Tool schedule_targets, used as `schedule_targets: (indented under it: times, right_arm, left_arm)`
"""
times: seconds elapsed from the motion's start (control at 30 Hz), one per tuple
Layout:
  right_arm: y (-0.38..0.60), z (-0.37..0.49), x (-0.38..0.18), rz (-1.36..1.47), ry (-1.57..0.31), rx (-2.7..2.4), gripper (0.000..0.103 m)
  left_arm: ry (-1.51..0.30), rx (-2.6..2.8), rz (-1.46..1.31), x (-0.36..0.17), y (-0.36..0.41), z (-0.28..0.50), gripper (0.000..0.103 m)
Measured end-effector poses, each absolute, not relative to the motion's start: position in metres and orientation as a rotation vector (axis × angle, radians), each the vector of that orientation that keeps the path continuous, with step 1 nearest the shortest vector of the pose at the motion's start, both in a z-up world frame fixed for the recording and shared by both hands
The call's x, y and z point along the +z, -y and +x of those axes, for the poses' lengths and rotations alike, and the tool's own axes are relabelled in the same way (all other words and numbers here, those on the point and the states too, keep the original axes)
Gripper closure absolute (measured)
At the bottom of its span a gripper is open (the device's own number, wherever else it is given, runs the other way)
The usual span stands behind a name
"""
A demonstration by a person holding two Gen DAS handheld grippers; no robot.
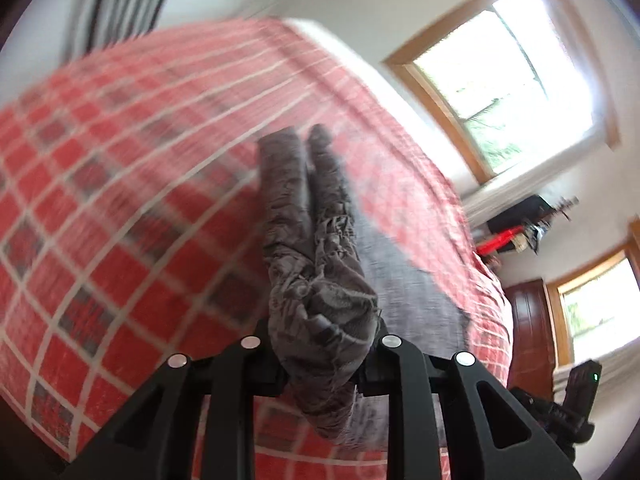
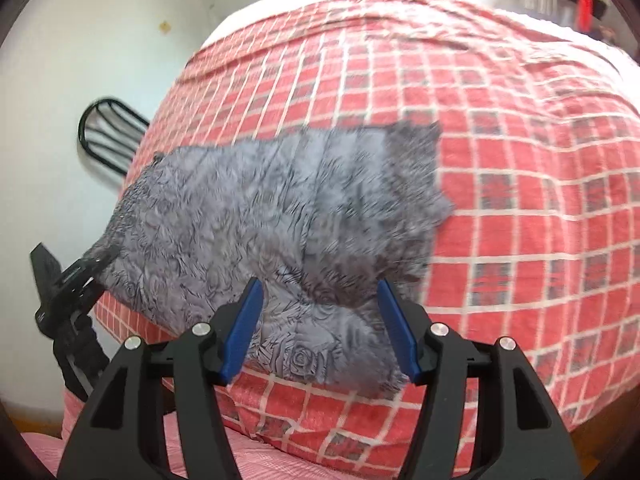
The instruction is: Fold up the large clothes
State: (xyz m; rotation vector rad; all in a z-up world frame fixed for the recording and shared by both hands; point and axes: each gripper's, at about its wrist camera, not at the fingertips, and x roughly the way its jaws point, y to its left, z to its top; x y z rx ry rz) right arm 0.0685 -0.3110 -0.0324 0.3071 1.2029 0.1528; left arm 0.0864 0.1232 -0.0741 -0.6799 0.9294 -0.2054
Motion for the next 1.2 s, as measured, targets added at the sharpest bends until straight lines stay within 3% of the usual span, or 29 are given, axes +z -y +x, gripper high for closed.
schedule_targets:
  times: [0.2, 0.37, 0.7, 0.93, 1.13, 1.2]
  right_arm:
    - [0.32, 0.048, -0.005, 0.296, -1.132, 0.133, 0.042]
    - [0.326, 0.043, -0.004, 0.307, -1.125, 0.131, 0.042]
    - [0.347, 0.032, -0.034, 0.353, -1.189, 0.1, 0.042]
    - [0.358, 0.029, -0.054, 0.378, -1.228, 0.096, 0.042]
    - [0.359, 0.038, -0.063, 0.394, -1.247, 0.123, 0.042]
    - [0.359, 0.044, -0.063, 0.413, -1.246, 0.148, 0.041]
  left_arm:
    - [-0.832, -0.389, -0.501, -0.008, -0.045, 0.085, 0.08]
    - [-0.834, -0.512, -0.367, 0.007, 0.023, 0.085, 0.079]
    - [-1.029, -0.603, -0.124, -0.057, 0.134, 0.096, 0.079]
    - [-1.122, -0.602, -0.052, -0.106, 0.161, 0.097, 0.077]
    - [-1.149, -0.609, -0.07, -0.107, 0.157, 0.1, 0.074]
    - [-1.167, -0.634, -0.103, -0.097, 0.151, 0.1, 0.068]
